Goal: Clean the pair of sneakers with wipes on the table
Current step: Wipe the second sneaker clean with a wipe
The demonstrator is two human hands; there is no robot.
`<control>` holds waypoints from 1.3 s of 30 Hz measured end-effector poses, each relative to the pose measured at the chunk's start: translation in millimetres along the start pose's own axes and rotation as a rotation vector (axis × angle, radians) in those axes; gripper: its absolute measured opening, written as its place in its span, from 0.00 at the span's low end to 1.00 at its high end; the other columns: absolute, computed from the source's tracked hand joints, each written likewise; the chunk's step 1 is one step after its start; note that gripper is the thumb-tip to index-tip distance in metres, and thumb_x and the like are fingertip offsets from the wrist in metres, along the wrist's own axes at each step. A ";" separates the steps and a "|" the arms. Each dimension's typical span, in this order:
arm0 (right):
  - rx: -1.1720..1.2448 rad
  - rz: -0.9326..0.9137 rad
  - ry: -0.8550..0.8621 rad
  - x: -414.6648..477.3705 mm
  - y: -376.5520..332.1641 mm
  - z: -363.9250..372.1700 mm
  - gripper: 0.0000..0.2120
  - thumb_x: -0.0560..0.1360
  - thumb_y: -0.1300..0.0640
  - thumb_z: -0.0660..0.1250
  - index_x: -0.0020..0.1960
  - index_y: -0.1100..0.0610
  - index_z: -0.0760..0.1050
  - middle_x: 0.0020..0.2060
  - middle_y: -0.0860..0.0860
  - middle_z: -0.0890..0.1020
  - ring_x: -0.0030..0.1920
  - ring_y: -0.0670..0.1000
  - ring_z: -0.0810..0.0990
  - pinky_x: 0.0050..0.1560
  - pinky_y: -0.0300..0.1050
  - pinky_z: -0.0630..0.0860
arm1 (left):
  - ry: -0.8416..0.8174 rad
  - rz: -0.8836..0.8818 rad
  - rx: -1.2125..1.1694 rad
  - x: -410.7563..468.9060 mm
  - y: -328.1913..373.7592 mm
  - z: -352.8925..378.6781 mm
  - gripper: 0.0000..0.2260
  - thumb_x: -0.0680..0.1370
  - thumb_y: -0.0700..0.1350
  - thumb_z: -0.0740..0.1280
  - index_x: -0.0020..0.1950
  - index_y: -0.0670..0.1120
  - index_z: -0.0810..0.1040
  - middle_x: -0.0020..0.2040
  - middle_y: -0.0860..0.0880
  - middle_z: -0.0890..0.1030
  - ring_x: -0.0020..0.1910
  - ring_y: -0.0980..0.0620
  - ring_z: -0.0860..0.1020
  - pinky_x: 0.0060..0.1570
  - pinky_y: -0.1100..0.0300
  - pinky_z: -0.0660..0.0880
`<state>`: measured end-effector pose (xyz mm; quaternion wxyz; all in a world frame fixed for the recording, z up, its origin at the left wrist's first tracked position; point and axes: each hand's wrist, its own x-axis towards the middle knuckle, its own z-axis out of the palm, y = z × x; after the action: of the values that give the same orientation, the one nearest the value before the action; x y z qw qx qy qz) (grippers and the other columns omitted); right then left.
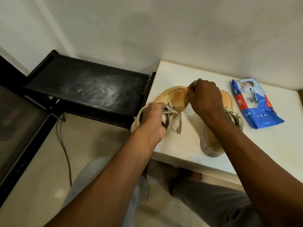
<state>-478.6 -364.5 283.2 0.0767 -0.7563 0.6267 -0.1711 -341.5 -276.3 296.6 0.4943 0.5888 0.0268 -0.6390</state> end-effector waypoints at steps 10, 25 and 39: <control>0.054 0.018 -0.035 9.0 7.5 -6.1 0.12 0.72 0.67 0.66 0.51 0.57 0.83 0.47 0.54 0.84 0.47 0.55 0.81 0.50 0.53 0.80 | 0.090 0.183 0.476 -12.3 -1.5 2.6 0.09 0.81 0.45 0.66 0.41 0.48 0.77 0.36 0.51 0.80 0.33 0.53 0.77 0.37 0.59 0.74; 0.154 -0.239 -0.133 -9.0 -28.8 -8.1 0.13 0.75 0.66 0.64 0.51 0.53 0.83 0.49 0.48 0.82 0.48 0.49 0.79 0.48 0.43 0.75 | 0.136 0.118 0.617 -11.7 -5.5 11.2 0.14 0.82 0.47 0.65 0.63 0.40 0.78 0.55 0.41 0.82 0.41 0.50 0.75 0.49 0.55 0.78; 0.100 -0.251 -0.115 -15.9 -32.2 -7.6 0.12 0.75 0.65 0.64 0.52 0.54 0.83 0.49 0.49 0.83 0.50 0.50 0.79 0.46 0.39 0.72 | 0.199 0.017 0.701 -17.2 -4.4 16.8 0.12 0.82 0.48 0.66 0.63 0.44 0.77 0.52 0.47 0.81 0.48 0.49 0.78 0.52 0.59 0.75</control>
<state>-454.1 -341.7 298.3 0.1280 -0.8325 0.5127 -0.1667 -359.8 -274.2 312.6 0.2627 0.7819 -0.1510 -0.5449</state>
